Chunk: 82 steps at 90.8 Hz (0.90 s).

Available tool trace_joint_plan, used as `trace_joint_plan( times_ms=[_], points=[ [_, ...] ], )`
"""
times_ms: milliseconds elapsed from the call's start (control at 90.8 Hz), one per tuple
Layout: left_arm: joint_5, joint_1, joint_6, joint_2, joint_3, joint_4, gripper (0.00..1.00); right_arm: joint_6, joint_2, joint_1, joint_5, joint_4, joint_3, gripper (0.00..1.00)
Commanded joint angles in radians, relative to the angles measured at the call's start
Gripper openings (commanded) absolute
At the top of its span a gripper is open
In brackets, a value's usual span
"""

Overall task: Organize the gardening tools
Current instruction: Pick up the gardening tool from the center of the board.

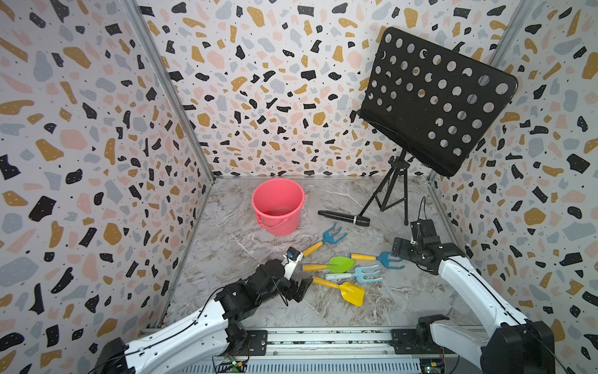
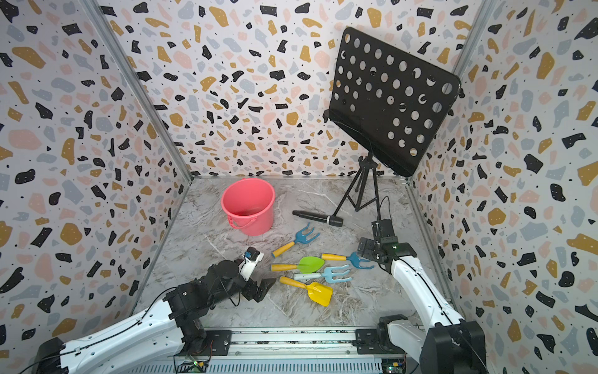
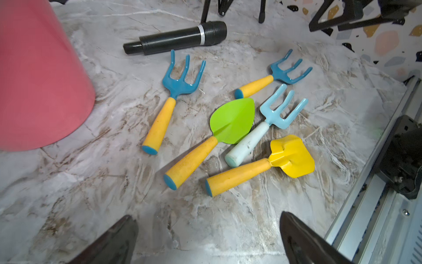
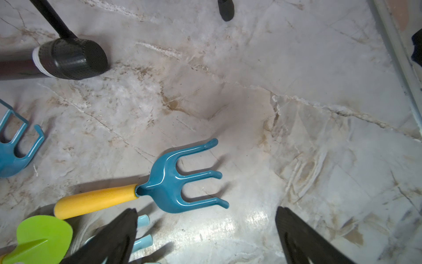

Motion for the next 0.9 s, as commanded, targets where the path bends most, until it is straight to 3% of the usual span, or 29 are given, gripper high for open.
trace_joint_plan(
  times_ms=[0, 418, 617, 892],
  points=[
    [0.053, -0.026, 0.037, 0.039, 0.031, 0.012, 1.00, -0.009, -0.013, 0.004, 0.004, -0.029, 0.044, 1.00],
    [0.069, -0.173, 0.223, 0.294, 0.102, 0.104, 1.00, -0.014, -0.039, 0.003, 0.015, -0.041, 0.054, 1.00],
    [0.095, -0.181, 0.353, 0.463, 0.173, 0.149, 0.98, -0.019, -0.061, 0.004, 0.015, -0.040, 0.048, 1.00],
    [0.134, -0.180, 0.477, 0.685, 0.311, 0.080, 0.92, -0.030, -0.075, 0.004, 0.024, -0.049, 0.050, 1.00]
  ],
)
